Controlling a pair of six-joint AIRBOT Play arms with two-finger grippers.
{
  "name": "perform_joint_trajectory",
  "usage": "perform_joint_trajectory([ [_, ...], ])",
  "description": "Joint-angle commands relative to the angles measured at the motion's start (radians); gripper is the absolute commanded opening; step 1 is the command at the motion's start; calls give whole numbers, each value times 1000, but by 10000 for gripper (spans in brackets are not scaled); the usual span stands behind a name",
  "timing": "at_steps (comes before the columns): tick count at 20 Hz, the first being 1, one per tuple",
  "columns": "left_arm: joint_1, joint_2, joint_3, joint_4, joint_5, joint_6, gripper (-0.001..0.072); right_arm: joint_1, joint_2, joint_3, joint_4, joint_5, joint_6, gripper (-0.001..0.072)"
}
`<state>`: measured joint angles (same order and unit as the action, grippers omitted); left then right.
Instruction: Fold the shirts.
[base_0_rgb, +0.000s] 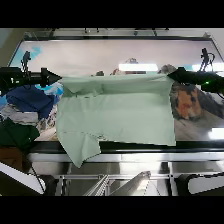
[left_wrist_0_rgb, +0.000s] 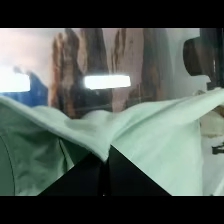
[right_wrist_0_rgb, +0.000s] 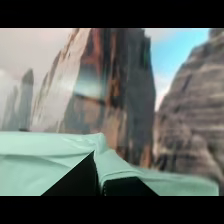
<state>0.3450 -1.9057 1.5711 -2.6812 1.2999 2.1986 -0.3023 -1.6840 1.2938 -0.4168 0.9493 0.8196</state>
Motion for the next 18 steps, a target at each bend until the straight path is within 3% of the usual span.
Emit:
perform_joint_trajectory([
  [1, 21, 9, -87, 87, 97, -81, 23, -37, -3, -27, -145, 163, 62, 21],
  [6, 26, 11, -261, 151, 52, -98, 20, -36, -8, -163, -193, 94, 41, 21],
  [11, 25, 11, -291, 151, 61, -86, 10, -36, -3, -196, -190, 54, 34, 35],
  [12, 25, 11, -277, 151, 96, -87, 22, -38, 4, -196, -191, 64, 34, 197],
  [13, 29, 11, -252, 151, 148, -87, 178, -45, 19, -196, -210, 80, 34, 270],
  [14, 35, 11, -222, 151, 213, -101, 395, -54, 45, -194, -260, 103, 39, 270],
  [15, 47, 11, -193, 151, 267, -138, 504, -66, 76, -192, -332, 125, 82, 288],
  [17, 69, 32, -164, 151, 349, -198, 508, -97, 155, -186, -534, 176, 222, 500],
  [18, 84, 67, -185, 154, 369, -214, 508, -114, 199, -186, -643, 207, 288, 508],
])
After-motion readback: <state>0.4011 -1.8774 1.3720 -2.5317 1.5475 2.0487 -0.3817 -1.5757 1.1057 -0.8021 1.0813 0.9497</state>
